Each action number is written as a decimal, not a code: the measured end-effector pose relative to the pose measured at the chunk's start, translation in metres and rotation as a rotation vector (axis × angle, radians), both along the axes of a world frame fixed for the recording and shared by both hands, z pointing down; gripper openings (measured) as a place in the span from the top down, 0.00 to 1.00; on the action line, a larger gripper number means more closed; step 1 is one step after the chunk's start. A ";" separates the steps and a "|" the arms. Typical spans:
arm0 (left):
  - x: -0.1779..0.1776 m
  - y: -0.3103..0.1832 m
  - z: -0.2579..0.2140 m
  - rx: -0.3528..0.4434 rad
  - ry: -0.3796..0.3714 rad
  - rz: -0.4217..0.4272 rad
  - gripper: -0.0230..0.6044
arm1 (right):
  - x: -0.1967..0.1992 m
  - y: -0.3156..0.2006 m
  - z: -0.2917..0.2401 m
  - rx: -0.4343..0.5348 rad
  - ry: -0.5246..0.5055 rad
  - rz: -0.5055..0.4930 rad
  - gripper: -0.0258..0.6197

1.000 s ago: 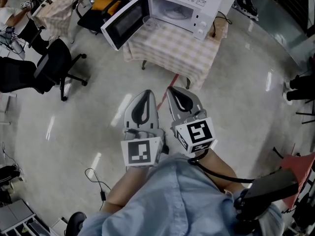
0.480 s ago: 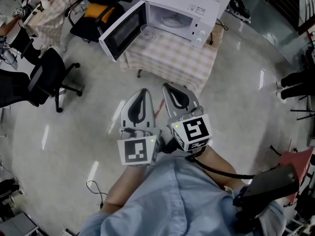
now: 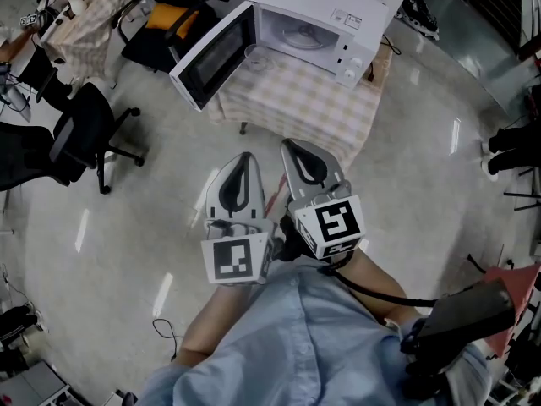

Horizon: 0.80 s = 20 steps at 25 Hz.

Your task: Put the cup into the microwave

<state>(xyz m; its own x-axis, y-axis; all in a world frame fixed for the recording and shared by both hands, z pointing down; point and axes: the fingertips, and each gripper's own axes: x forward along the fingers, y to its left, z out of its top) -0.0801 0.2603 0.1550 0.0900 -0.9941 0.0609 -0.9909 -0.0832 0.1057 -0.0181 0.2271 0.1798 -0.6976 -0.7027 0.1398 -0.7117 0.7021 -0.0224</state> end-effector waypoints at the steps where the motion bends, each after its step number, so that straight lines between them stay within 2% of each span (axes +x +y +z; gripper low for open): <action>1: -0.001 -0.007 0.000 -0.003 -0.006 -0.001 0.95 | -0.001 -0.007 0.001 -0.002 -0.004 0.000 0.96; 11: 0.020 -0.098 0.018 -0.048 -0.022 0.073 0.95 | 0.010 -0.093 0.015 -0.050 -0.019 0.027 0.96; 20: 0.042 -0.186 0.018 -0.076 -0.059 0.099 0.95 | 0.025 -0.177 0.018 -0.091 -0.057 0.029 0.96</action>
<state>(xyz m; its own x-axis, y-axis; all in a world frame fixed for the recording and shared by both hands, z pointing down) -0.0379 0.0739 0.1734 0.1811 -0.9729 0.1439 -0.9830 -0.1746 0.0567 0.0066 0.0500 0.1978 -0.6857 -0.7090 0.1649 -0.7276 0.6743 -0.1263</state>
